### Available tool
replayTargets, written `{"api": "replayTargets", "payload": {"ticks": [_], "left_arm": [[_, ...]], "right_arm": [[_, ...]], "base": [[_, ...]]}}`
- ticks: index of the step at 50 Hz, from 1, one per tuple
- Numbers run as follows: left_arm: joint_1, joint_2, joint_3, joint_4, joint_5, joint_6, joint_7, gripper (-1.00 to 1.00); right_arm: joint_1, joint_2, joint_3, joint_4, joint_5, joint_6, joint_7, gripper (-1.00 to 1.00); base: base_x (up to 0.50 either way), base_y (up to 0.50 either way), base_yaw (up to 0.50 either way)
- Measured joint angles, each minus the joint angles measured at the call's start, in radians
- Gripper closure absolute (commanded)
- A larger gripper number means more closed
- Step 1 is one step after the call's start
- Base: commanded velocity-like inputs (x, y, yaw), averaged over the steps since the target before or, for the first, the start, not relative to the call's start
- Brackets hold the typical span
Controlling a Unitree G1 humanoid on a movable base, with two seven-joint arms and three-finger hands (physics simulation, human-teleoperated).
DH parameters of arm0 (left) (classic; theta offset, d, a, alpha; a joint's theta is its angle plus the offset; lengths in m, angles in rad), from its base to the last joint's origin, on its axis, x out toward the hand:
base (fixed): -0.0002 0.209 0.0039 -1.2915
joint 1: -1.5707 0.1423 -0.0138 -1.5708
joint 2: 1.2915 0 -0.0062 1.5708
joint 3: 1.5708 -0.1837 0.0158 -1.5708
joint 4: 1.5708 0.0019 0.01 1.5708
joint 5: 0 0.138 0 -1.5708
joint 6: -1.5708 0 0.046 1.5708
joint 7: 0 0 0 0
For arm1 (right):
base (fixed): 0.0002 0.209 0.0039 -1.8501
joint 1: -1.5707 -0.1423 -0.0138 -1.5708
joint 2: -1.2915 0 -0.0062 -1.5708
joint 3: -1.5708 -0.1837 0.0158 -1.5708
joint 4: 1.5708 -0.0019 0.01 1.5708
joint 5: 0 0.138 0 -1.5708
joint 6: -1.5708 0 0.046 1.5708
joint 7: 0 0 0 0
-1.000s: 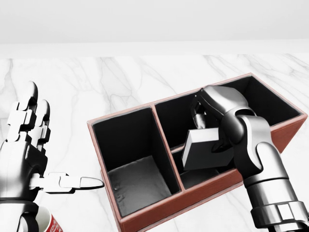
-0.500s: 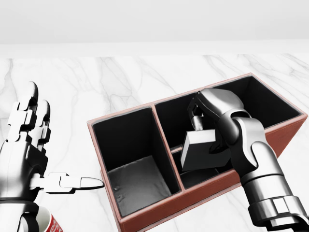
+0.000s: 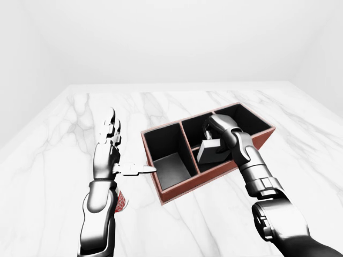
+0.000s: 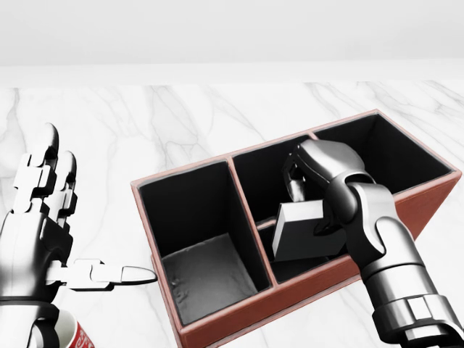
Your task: Pick up the book and place it in the back compartment of the caddy.
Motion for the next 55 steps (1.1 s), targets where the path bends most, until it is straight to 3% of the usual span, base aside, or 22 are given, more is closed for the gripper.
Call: {"api": "replayTargets", "payload": {"ticks": [24,25,26,33,46,55], "left_arm": [[0.001,0.0,0.001,0.003,0.001,0.0,-0.001,-1.0],[0.001,0.0,0.001,0.003,0.001,0.0,0.0,-1.0],[0.002,0.0,0.001,0.003,0.001,0.0,0.0,-1.0],[0.003,-0.001,0.002,0.001,0.001,0.0,0.0,-1.0],[0.002,0.0,0.002,0.004,0.003,0.0,0.0,-1.0],[0.002,0.0,0.002,0.005,0.004,0.0,-0.001,-1.0]], "right_arm": [[-0.008,-0.003,0.0,0.014,0.021,0.0,0.013,1.0],[-0.008,-0.003,0.0,0.014,0.023,0.001,0.015,-0.58],[-0.006,-0.003,0.0,0.005,0.027,0.006,0.031,-1.0],[0.048,-0.003,0.003,-0.072,0.073,0.021,0.082,-1.0],[0.082,0.006,0.035,-0.05,0.144,0.001,0.034,-1.0],[0.082,-0.003,0.033,-0.073,0.158,0.009,0.087,-1.0]], "base": [[0.0,0.0,0.0],[0.0,0.0,0.01],[0.02,0.0,0.02],[0.01,0.0,0.01],[0.01,0.0,0.01],[0.01,0.0,0.01]]}}
